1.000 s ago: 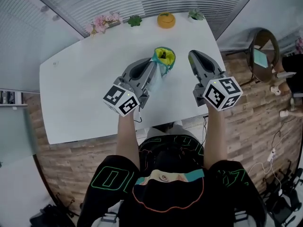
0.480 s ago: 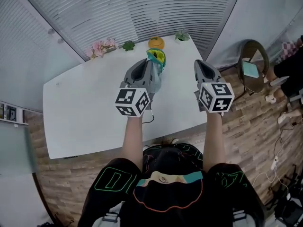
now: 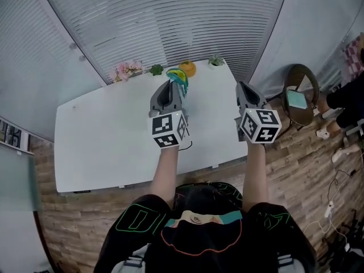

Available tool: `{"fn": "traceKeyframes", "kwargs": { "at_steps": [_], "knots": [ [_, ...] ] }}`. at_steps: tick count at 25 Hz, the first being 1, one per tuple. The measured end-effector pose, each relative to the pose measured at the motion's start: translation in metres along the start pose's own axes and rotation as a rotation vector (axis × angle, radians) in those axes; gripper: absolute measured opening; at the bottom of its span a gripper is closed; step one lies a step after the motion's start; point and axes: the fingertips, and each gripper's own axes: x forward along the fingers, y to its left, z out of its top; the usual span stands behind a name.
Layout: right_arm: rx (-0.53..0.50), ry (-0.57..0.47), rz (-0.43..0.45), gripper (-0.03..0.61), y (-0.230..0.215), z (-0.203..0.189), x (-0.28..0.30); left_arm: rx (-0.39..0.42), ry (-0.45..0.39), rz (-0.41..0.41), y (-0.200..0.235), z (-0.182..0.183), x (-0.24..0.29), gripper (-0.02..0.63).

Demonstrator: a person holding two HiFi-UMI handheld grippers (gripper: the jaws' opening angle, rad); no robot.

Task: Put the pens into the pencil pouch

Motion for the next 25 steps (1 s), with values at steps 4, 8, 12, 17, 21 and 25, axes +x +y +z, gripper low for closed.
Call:
{"fn": "traceKeyframes", "kwargs": {
  "at_steps": [4, 8, 12, 17, 21, 25],
  "knots": [
    [0.005, -0.015, 0.031, 0.002, 0.005, 0.002, -0.005, 0.002, -0.003, 0.008, -0.002, 0.002, -0.007, 0.002],
    [0.015, -0.035, 0.036, 0.003, 0.006, 0.008, -0.011, 0.009, -0.004, -0.004, -0.008, 0.005, -0.013, 0.002],
    [0.018, -0.046, 0.044, 0.003, 0.012, 0.010, -0.010, 0.009, -0.011, -0.011, -0.006, 0.011, -0.016, 0.002],
    [0.004, -0.051, 0.050, 0.003, 0.016, 0.014, -0.016, 0.001, -0.023, -0.022, -0.007, 0.017, -0.020, 0.002],
    [-0.004, -0.052, 0.042, 0.003, 0.014, 0.014, -0.018, -0.005, -0.024, -0.033, -0.010, 0.015, -0.018, 0.002],
    [0.001, -0.065, 0.034, 0.002, 0.012, 0.017, -0.020, 0.005, -0.016, -0.044, -0.012, 0.013, -0.016, 0.002]
  ]
}}
